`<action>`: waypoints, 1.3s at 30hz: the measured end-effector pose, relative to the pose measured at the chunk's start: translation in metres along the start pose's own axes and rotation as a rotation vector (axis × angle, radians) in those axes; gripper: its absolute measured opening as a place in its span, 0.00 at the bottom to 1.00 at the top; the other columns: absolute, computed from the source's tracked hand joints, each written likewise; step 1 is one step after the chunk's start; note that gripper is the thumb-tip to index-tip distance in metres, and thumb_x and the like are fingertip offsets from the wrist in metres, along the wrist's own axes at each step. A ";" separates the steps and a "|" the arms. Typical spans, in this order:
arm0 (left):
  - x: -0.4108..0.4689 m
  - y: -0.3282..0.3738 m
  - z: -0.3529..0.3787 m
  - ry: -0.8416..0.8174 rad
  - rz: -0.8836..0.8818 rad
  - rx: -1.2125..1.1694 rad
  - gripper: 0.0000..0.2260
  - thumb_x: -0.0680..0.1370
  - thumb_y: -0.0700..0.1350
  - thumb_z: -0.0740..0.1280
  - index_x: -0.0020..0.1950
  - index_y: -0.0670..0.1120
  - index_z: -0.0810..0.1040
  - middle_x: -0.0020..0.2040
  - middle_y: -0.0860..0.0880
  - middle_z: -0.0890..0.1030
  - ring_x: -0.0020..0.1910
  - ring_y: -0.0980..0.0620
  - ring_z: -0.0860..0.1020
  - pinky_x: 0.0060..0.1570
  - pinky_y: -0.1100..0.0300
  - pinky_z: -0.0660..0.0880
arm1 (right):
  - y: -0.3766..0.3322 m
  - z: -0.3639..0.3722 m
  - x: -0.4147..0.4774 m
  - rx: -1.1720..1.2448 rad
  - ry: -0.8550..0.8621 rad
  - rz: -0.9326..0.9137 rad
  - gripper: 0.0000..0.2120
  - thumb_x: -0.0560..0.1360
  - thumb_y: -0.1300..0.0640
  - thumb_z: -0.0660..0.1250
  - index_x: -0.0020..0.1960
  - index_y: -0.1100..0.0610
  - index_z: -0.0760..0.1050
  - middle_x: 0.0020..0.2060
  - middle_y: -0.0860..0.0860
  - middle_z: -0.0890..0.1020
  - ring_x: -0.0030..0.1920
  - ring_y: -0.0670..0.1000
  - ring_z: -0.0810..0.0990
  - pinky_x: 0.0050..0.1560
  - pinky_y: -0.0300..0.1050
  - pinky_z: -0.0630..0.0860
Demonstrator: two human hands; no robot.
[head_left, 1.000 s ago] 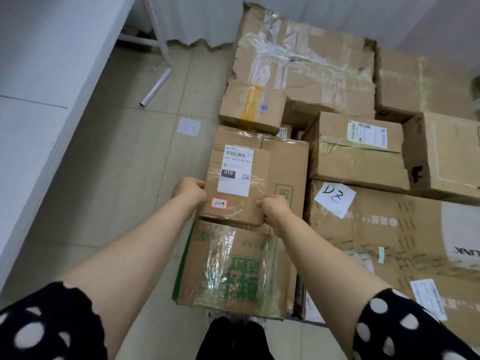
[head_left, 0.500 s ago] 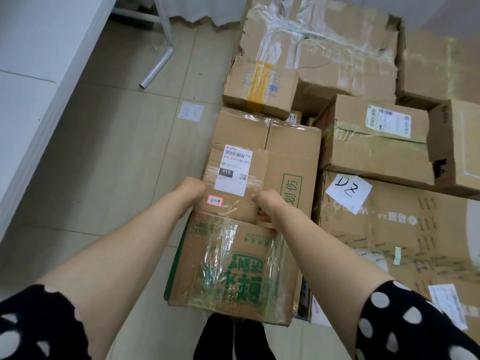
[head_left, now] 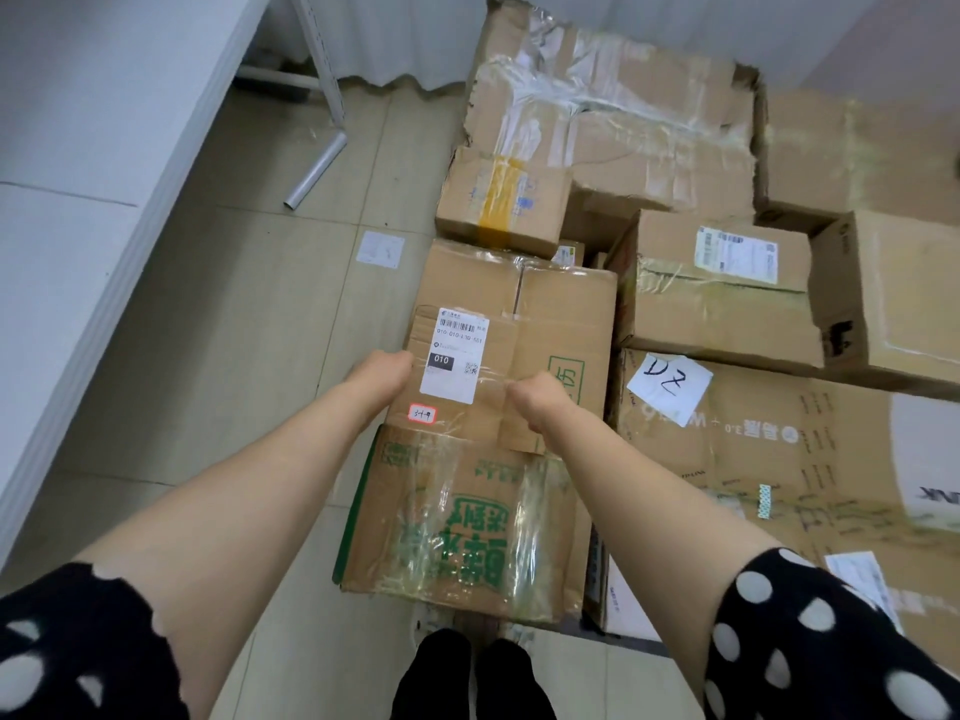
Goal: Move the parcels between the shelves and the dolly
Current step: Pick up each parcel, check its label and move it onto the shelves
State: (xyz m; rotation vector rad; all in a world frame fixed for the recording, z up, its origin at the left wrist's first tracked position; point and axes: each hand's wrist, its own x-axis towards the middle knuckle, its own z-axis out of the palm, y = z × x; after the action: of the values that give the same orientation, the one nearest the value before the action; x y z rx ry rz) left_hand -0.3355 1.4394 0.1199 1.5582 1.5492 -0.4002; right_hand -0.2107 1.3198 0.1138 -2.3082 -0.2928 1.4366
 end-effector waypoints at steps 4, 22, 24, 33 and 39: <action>-0.061 0.047 -0.019 -0.020 0.232 0.205 0.16 0.80 0.47 0.56 0.62 0.44 0.77 0.61 0.45 0.79 0.53 0.44 0.75 0.51 0.56 0.70 | -0.001 -0.050 -0.058 0.048 0.094 -0.084 0.19 0.79 0.54 0.61 0.62 0.68 0.74 0.55 0.60 0.80 0.56 0.59 0.78 0.57 0.49 0.75; -0.433 0.207 0.123 -0.185 1.449 0.971 0.30 0.75 0.53 0.65 0.76 0.54 0.60 0.71 0.46 0.71 0.67 0.44 0.70 0.64 0.49 0.71 | 0.188 -0.220 -0.418 0.397 0.860 0.055 0.39 0.71 0.49 0.74 0.75 0.58 0.61 0.71 0.54 0.67 0.71 0.55 0.66 0.67 0.48 0.65; -0.485 0.196 0.158 -0.236 1.582 1.035 0.32 0.74 0.53 0.66 0.77 0.54 0.58 0.71 0.46 0.71 0.67 0.44 0.71 0.64 0.49 0.71 | 0.233 -0.217 -0.459 0.362 0.947 0.138 0.48 0.66 0.44 0.76 0.77 0.56 0.55 0.75 0.54 0.62 0.74 0.56 0.61 0.71 0.51 0.61; -0.736 0.086 0.324 -0.382 2.020 1.210 0.32 0.74 0.53 0.65 0.76 0.56 0.59 0.73 0.49 0.68 0.69 0.45 0.67 0.66 0.44 0.67 | 0.456 -0.165 -0.666 0.465 1.296 0.429 0.44 0.64 0.45 0.78 0.73 0.56 0.60 0.70 0.55 0.69 0.69 0.58 0.67 0.67 0.54 0.68; -0.926 -0.034 0.450 -0.504 2.279 1.253 0.34 0.74 0.58 0.66 0.77 0.55 0.57 0.74 0.48 0.67 0.71 0.45 0.66 0.68 0.48 0.67 | 0.630 -0.103 -0.819 0.653 1.453 0.564 0.45 0.67 0.44 0.75 0.74 0.58 0.58 0.71 0.55 0.66 0.70 0.58 0.65 0.66 0.54 0.68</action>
State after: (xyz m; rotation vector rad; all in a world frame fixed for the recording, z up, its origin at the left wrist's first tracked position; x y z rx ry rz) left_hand -0.3702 0.5035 0.5477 2.5423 -1.5838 -0.2254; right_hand -0.5084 0.4191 0.5372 -2.2355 1.0958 -0.2882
